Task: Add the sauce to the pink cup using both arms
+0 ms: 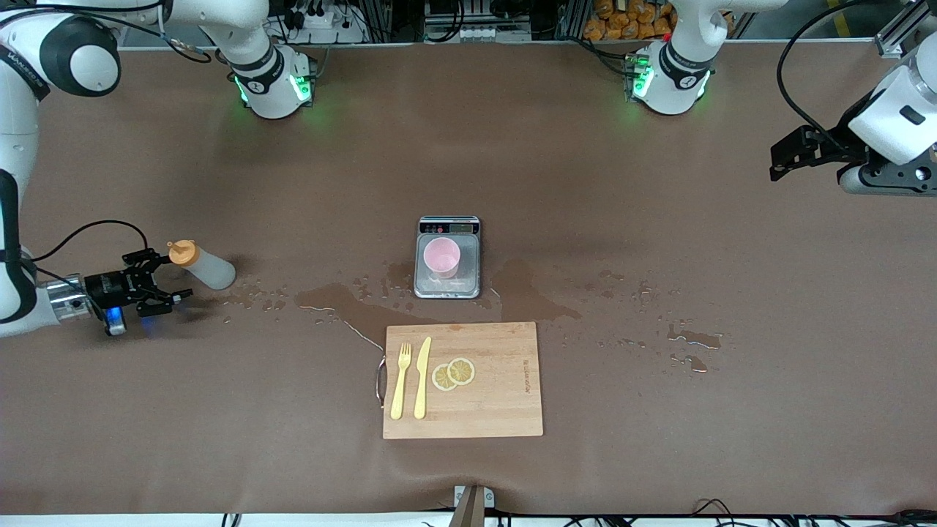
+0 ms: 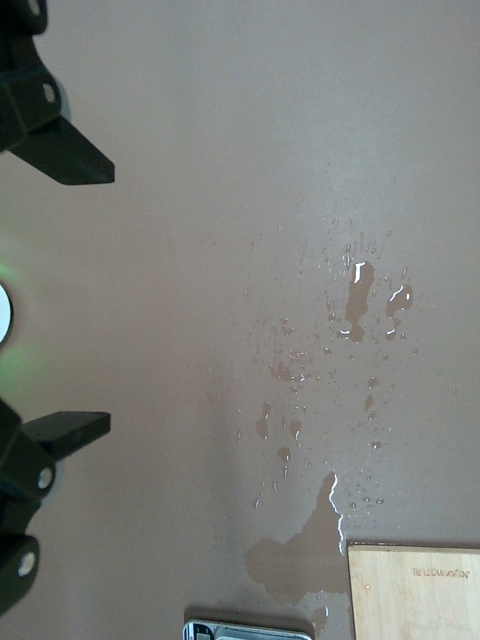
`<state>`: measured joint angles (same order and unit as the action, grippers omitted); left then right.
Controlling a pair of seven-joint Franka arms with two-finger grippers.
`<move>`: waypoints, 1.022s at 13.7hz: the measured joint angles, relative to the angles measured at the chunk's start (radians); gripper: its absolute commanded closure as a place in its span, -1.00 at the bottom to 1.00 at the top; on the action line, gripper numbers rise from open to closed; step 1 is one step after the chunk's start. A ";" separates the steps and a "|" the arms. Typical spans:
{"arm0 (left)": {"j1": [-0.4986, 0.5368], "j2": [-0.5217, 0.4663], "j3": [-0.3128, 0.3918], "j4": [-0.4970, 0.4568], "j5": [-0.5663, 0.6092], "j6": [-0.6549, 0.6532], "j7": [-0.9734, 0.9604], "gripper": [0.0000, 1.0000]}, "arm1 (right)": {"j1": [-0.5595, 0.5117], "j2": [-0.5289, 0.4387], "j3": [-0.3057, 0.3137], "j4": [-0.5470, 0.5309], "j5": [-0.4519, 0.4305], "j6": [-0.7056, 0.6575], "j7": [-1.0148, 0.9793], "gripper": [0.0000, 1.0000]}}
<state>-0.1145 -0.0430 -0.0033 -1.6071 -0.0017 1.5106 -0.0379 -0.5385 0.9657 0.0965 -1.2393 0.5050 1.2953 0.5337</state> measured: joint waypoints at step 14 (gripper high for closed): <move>0.000 0.000 0.001 0.001 0.000 0.008 0.000 -1.00 | 0.212 -0.207 0.021 0.173 -0.165 -0.140 0.093 -1.00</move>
<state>-0.1143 -0.0430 -0.0025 -1.6058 -0.0017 1.5182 -0.0379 -0.3265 0.7585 0.1171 -1.0663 0.3398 1.1552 0.6272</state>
